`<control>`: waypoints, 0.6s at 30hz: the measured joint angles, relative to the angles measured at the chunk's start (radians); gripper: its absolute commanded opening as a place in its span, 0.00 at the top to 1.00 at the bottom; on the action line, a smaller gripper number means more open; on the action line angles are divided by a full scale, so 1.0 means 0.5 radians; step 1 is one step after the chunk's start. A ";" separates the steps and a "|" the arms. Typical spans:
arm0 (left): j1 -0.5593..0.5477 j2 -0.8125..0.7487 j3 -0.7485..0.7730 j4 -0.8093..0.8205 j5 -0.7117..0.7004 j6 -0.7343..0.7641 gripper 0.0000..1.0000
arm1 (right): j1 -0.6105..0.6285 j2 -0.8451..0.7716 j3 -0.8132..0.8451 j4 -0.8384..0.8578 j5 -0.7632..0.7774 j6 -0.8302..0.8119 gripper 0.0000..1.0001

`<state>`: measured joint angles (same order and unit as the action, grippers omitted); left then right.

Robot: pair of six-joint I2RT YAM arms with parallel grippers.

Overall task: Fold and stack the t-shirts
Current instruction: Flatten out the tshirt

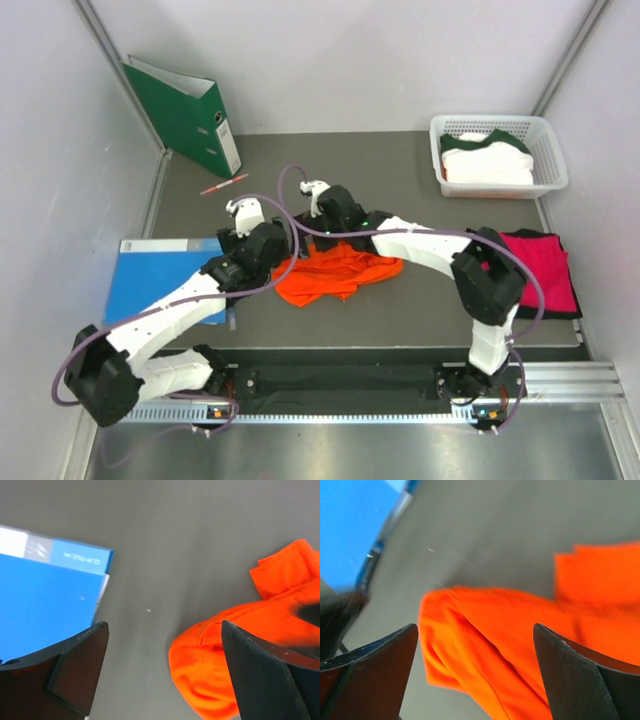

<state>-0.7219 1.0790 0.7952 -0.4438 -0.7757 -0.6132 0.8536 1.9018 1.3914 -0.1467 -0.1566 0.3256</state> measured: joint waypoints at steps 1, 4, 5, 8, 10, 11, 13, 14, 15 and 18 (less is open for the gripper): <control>0.040 0.049 -0.024 0.060 0.033 -0.008 0.02 | -0.019 -0.062 -0.077 -0.008 0.037 0.001 0.02; 0.229 0.156 -0.125 0.267 0.227 -0.021 0.04 | -0.084 -0.301 -0.249 -0.012 0.137 0.011 0.02; 0.307 0.188 -0.164 0.342 0.307 -0.024 0.06 | -0.108 -0.369 -0.277 -0.007 0.153 0.013 0.02; 0.480 0.263 -0.279 0.562 0.529 -0.024 0.14 | -0.218 -0.627 -0.372 0.063 0.204 0.023 0.02; 0.510 0.300 -0.320 0.666 0.631 -0.018 0.17 | -0.302 -0.763 -0.426 0.126 0.222 0.038 0.02; 0.511 0.324 -0.325 0.713 0.684 -0.013 0.17 | -0.344 -0.817 -0.455 0.160 0.227 0.045 0.03; 0.511 0.383 -0.323 0.818 0.787 -0.002 0.18 | -0.410 -0.882 -0.511 0.204 0.234 0.069 0.03; 0.511 0.402 -0.320 0.841 0.818 0.000 0.18 | -0.433 -0.894 -0.536 0.212 0.236 0.075 0.03; 0.511 0.420 -0.309 0.844 0.858 0.003 0.18 | -0.448 -0.896 -0.559 0.213 0.236 0.083 0.03; 0.511 0.437 -0.286 0.851 0.948 -0.004 0.19 | -0.480 -0.896 -0.627 0.203 0.232 0.101 0.03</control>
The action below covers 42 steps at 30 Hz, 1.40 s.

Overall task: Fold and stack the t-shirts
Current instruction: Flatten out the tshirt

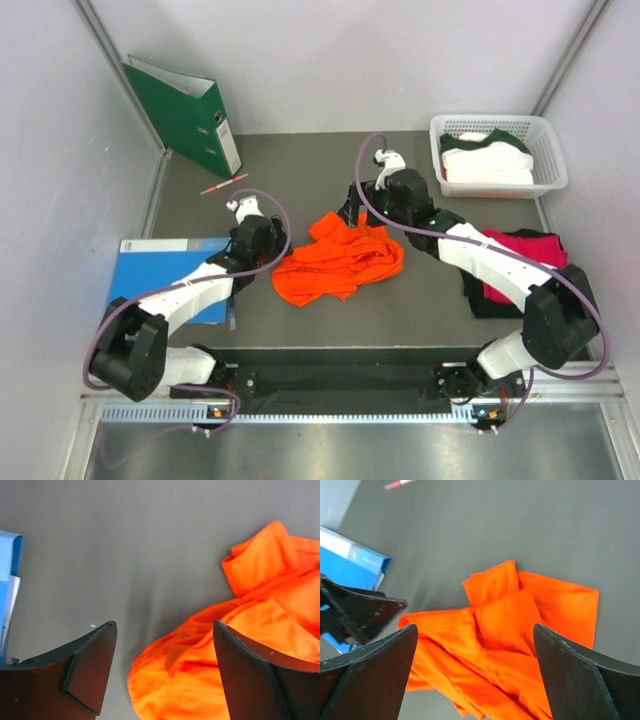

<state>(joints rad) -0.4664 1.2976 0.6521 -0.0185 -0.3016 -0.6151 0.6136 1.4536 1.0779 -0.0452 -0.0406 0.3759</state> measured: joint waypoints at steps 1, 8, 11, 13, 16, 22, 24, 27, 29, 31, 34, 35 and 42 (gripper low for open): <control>0.000 -0.012 0.000 0.002 0.014 -0.002 0.20 | -0.006 0.001 -0.018 -0.008 -0.004 0.004 0.03; 0.000 -0.224 -0.008 0.002 0.099 -0.006 0.30 | -0.057 0.001 -0.053 -0.002 -0.025 0.043 0.03; 0.000 -0.239 -0.019 0.008 0.146 -0.008 0.31 | -0.073 0.005 -0.069 0.002 -0.031 0.059 0.03; 0.000 -0.239 -0.056 0.009 0.185 -0.014 0.31 | -0.081 0.005 -0.079 -0.001 -0.036 0.068 0.03; 0.000 -0.229 -0.129 0.007 0.225 -0.029 0.32 | -0.091 0.008 -0.090 0.008 -0.044 0.076 0.03; -0.001 -0.166 -0.202 0.024 0.275 -0.050 0.40 | -0.115 0.024 -0.117 0.040 -0.067 0.092 0.03; -0.002 -0.120 -0.201 0.054 0.291 -0.058 0.49 | -0.121 0.027 -0.121 0.043 -0.072 0.095 0.03; -0.004 -0.016 -0.201 0.107 0.315 -0.074 0.73 | -0.128 0.027 -0.140 0.053 -0.079 0.105 0.03; -0.009 0.058 -0.195 0.143 0.327 -0.088 0.92 | -0.135 0.027 -0.148 0.056 -0.081 0.109 0.03; -0.014 0.140 -0.176 0.151 0.336 -0.087 1.00 | -0.146 0.027 -0.158 0.063 -0.082 0.109 0.03; -0.015 0.185 -0.139 0.131 0.326 -0.075 1.00 | -0.160 0.027 -0.181 0.070 -0.086 0.111 0.03; -0.016 0.178 -0.118 0.111 0.310 -0.072 1.00 | -0.166 0.027 -0.192 0.072 -0.087 0.110 0.03; -0.018 -0.258 0.089 -0.220 0.078 0.057 1.00 | -0.241 0.027 -0.278 0.094 -0.106 0.110 0.03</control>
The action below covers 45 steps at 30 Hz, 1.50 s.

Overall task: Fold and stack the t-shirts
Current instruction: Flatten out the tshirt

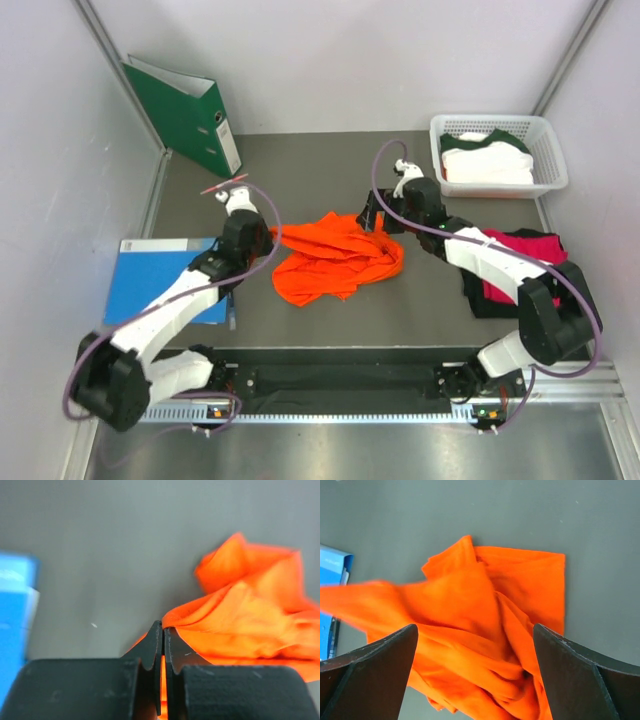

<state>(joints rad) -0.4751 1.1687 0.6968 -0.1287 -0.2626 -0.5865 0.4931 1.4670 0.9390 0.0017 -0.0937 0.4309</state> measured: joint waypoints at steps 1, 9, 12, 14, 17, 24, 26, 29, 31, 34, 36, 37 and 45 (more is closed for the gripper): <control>0.000 -0.093 0.043 -0.054 -0.048 0.031 1.00 | -0.015 0.001 -0.013 0.008 -0.011 0.000 0.03; -0.002 -0.675 0.338 -0.487 -0.365 0.161 1.00 | -0.130 0.230 -0.024 0.140 -0.208 0.034 0.03; -0.002 -0.813 0.384 -0.687 -0.499 0.107 1.00 | -0.165 0.372 -0.020 0.173 -0.318 0.057 0.04; -0.002 -0.895 0.399 -0.818 -0.586 0.064 1.00 | -0.176 0.466 -0.011 0.185 -0.375 0.076 0.04; -0.002 -1.019 0.422 -0.990 -0.726 0.014 1.00 | -0.180 0.587 -0.001 0.181 -0.433 0.089 0.04; -0.002 -1.086 0.555 -1.186 -0.921 -0.014 1.00 | -0.181 0.619 0.056 0.214 -0.446 0.097 0.26; -0.002 -1.082 0.557 -1.199 -0.932 -0.019 1.00 | -0.180 0.665 0.073 0.230 -0.449 0.090 0.69; -0.002 -1.044 0.573 -1.204 -0.957 -0.016 1.00 | -0.179 0.820 0.159 0.230 -0.455 0.090 0.93; -0.002 -1.002 0.604 -1.214 -0.979 -0.005 1.00 | -0.178 0.893 0.220 0.235 -0.470 0.098 0.98; -0.002 -0.894 0.705 -1.225 -1.034 0.028 1.00 | -0.175 0.910 0.275 0.153 -0.368 0.100 1.00; -0.002 -0.837 0.765 -1.225 -1.070 0.043 1.00 | -0.166 0.904 0.314 0.066 -0.236 0.114 1.00; -0.002 -0.817 0.781 -1.225 -1.087 0.053 1.00 | -0.166 0.891 0.324 0.023 -0.157 0.129 1.00; -0.002 -0.838 0.787 -1.255 -1.185 0.082 1.00 | -0.312 0.728 0.243 -0.256 0.240 0.345 1.00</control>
<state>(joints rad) -0.4759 0.7494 1.0904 -0.7563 -0.8551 -0.5457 0.3370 1.8309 1.0603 -0.1261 0.0261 0.6033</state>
